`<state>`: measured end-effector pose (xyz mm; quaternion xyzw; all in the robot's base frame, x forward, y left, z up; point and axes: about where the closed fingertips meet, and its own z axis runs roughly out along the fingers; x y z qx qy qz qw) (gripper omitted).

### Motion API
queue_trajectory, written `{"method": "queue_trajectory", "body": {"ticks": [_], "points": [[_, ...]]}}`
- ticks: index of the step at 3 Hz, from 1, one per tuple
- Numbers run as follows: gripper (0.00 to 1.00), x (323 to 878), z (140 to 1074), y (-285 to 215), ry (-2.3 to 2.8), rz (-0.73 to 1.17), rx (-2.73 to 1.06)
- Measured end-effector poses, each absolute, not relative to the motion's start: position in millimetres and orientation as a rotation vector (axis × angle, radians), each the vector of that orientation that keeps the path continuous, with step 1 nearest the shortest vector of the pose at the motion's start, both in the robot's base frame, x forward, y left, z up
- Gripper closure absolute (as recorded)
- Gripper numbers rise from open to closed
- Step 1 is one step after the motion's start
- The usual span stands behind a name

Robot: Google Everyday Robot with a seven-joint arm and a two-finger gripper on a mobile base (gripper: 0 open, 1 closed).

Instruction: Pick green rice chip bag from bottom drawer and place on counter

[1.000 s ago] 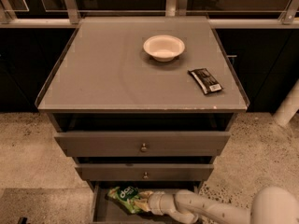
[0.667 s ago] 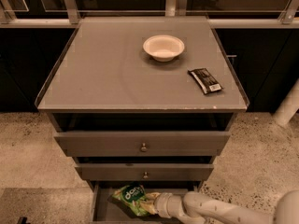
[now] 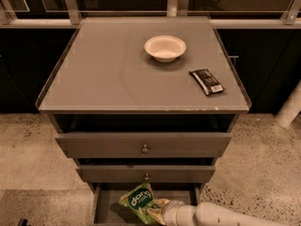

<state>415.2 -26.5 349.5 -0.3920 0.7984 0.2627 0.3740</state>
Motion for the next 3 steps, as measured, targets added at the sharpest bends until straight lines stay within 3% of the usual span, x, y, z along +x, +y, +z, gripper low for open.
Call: {"method": "queue_trajectory", "body": {"ticks": [2, 3], "points": [[1.0, 402.6, 386.5, -33.1, 2.0, 0.608, -1.019], [1.0, 364.6, 461.3, -25.2, 1.842, 0.529, -1.132]]}}
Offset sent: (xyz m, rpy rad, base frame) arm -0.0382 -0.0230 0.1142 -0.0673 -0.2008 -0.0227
